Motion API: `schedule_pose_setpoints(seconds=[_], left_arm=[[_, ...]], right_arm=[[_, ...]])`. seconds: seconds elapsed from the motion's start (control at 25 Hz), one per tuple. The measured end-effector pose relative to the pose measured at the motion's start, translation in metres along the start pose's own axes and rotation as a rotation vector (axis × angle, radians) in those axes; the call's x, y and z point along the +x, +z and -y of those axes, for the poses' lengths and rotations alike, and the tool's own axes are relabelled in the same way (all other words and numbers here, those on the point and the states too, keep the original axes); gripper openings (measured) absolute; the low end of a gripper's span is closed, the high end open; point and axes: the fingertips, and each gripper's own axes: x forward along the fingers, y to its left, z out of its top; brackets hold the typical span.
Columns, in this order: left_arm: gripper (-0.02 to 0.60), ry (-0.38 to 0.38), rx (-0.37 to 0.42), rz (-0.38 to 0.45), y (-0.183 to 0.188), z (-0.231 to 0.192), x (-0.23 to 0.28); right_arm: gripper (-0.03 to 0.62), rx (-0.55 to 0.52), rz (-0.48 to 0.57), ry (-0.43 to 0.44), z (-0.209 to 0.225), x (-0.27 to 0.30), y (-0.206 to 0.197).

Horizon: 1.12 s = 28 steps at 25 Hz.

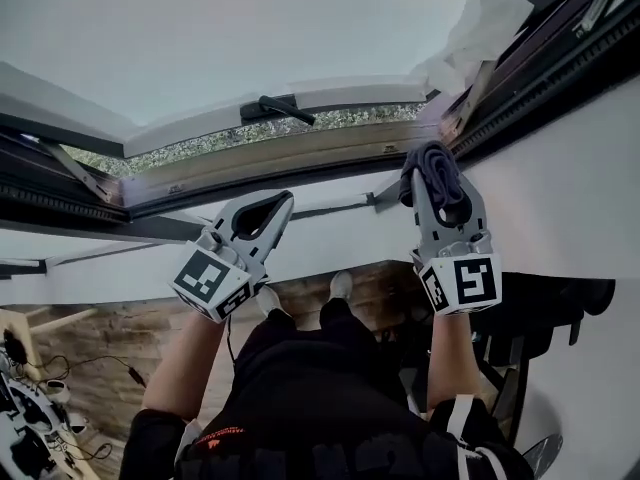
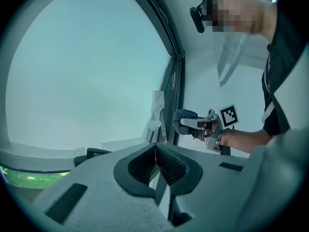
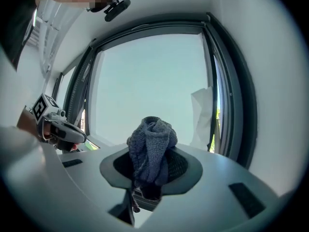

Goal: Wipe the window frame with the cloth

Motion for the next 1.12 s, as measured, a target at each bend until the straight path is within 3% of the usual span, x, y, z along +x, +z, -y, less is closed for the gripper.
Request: schedule_pose_setpoints(seconds=[0.44, 1.12], left_arm=[[0.021, 0.067, 0.057, 0.100, 0.046, -0.012, -0.053], [0.021, 0.173, 0.065, 0.155, 0.061, -0.049, -0.113]], right_arm=[[0.104, -0.013, 0.022, 0.174, -0.085, 0.009, 0.035], [0.104, -0.017, 0.047, 0.398, -0.186, 0.036, 0.064]])
